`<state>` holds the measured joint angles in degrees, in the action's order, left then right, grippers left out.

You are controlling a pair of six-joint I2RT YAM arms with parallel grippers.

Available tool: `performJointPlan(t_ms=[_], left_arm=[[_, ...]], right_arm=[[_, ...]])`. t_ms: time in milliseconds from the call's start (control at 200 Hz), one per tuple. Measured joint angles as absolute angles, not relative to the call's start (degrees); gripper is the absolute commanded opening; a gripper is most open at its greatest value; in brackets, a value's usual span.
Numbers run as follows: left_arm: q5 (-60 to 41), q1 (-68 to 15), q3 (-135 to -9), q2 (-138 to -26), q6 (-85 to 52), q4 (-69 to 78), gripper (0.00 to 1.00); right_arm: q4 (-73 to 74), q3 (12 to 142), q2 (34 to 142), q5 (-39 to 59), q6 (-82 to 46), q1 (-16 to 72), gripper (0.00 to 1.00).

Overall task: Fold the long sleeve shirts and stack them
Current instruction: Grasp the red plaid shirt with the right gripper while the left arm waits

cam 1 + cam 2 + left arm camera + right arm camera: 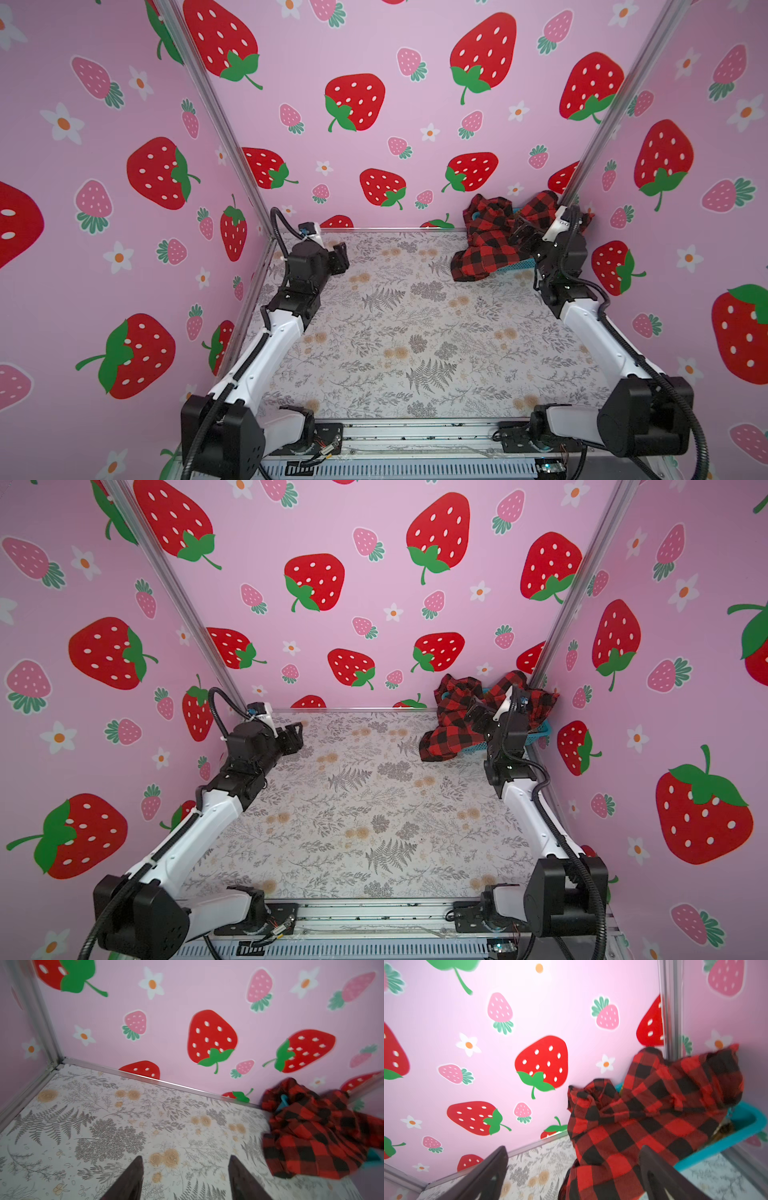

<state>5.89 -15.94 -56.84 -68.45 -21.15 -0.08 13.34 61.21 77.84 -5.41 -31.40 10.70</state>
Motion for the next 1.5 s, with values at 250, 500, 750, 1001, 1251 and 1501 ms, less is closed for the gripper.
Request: performJointPlan(t_ms=[250, 500, 750, 1001, 1251, 1501], left_arm=[[15.73, -34.41, -54.98, -66.54, -23.86, -13.67, 0.76], [14.11, -36.14, -48.77, -63.33, -26.0, -14.17, 0.8], [10.83, -36.18, -48.8, -65.12, -26.92, -14.66, 0.79], [10.35, -36.18, -48.88, -68.1, -28.36, -15.33, 0.75], [11.07, -36.16, -52.23, -69.95, -28.73, -18.5, 0.76], [11.49, -35.62, -54.59, -69.28, -29.26, -18.85, 0.81]], right_arm=[[-14.81, 77.84, 96.73, -15.81, -34.68, 26.11, 1.0], [-24.12, 83.44, 105.1, -18.81, -36.38, 24.47, 0.92], [-24.03, 89.03, 116.31, -21.17, -36.86, 23.44, 0.61], [-22.85, 89.6, 116.95, -22.06, -34.11, 23.33, 0.0], [-21.45, 86.0, 105.71, -22.44, -28.99, 29.06, 0.0], [-20.99, 89.38, 97.56, -28.14, -25.71, 40.01, 0.57]])
